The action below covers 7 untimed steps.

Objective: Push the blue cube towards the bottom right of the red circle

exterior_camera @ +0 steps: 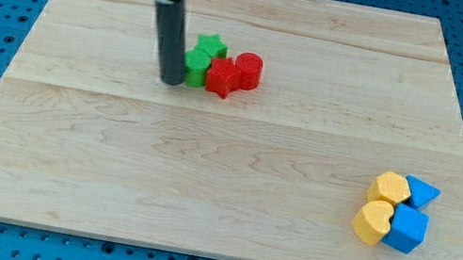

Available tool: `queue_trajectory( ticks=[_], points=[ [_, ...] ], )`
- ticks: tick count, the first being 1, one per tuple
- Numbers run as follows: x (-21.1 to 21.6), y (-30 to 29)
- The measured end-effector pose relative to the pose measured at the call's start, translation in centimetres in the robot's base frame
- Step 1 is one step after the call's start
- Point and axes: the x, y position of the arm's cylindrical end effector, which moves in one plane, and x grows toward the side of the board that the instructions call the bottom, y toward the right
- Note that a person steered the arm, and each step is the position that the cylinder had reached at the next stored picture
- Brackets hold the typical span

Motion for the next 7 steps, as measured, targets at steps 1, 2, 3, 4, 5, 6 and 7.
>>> queue_trajectory(
  ticks=[1,2,3,4,5,6,7],
  points=[
    [-0.2,-1.2],
    [3.1,-0.3],
    [5.2,11.7],
    [7.1,15.8],
    [11.0,11.0],
    [18.9,12.2],
    [23.0,17.6]
  ],
)
